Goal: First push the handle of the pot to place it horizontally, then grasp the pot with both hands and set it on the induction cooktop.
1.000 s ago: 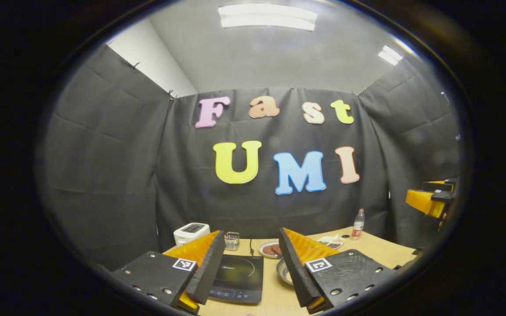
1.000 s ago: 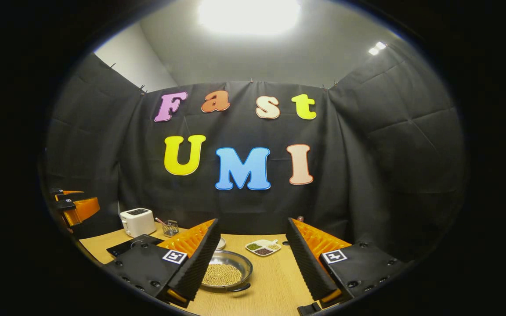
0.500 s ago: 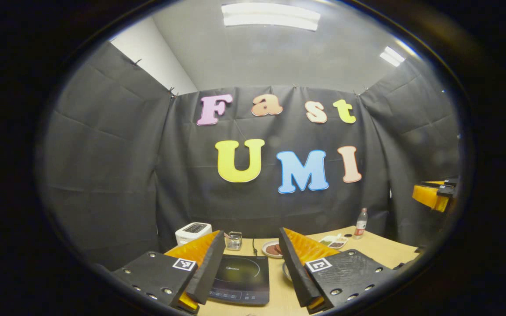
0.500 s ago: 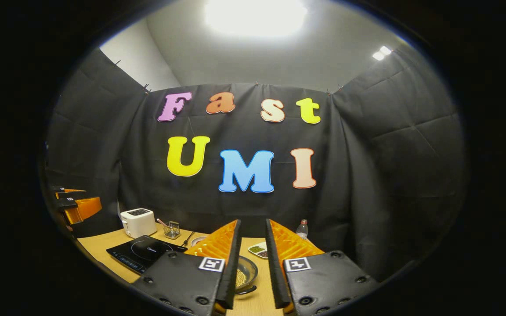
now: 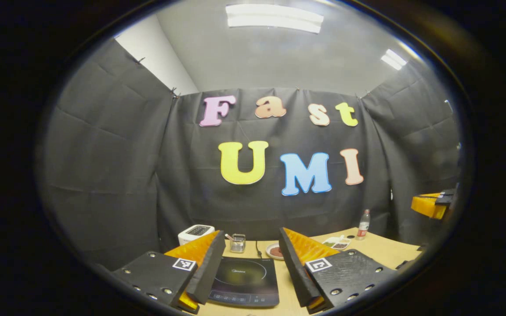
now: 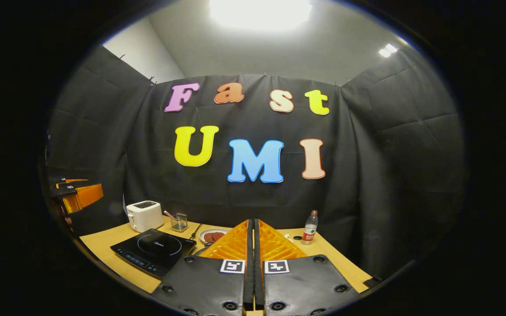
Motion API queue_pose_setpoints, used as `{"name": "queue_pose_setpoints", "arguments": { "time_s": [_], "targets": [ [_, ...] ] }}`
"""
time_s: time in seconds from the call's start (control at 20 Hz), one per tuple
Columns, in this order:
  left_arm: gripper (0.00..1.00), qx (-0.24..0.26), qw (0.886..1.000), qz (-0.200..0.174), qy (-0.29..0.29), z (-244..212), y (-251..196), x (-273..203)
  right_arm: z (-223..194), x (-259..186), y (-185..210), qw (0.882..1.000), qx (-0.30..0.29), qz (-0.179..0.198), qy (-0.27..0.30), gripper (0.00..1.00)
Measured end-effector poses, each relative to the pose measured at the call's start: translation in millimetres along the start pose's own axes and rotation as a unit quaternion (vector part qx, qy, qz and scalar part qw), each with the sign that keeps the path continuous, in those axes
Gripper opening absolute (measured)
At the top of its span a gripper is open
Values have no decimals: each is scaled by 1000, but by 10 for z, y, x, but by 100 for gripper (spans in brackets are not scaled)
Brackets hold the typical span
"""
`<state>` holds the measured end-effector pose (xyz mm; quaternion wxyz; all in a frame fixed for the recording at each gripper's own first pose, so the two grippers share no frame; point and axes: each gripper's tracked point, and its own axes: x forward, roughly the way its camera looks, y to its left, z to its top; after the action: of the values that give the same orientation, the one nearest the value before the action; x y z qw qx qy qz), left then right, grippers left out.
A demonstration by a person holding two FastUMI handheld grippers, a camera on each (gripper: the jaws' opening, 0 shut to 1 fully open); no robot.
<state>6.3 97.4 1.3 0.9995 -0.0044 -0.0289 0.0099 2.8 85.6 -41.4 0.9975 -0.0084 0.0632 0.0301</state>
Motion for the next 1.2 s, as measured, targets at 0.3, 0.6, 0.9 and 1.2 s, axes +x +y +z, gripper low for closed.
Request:
{"name": "queue_pose_setpoints", "arguments": {
  "time_s": [0.3,0.6,0.9,1.2],
  "targets": [
    [75,3,1000,10,1,-8,84,88,-314,96,229,997,-10,59,50,2],
    [75,5,999,32,1,-28,-64,261,-813,281,246,987,-32,109,114,2],
    [75,23,999,49,5,-52,-330,474,-1334,486,203,970,-35,159,180,2],
    [75,31,997,70,19,-131,-465,525,-1895,525,294,939,-38,223,259,2]
  ]
}}
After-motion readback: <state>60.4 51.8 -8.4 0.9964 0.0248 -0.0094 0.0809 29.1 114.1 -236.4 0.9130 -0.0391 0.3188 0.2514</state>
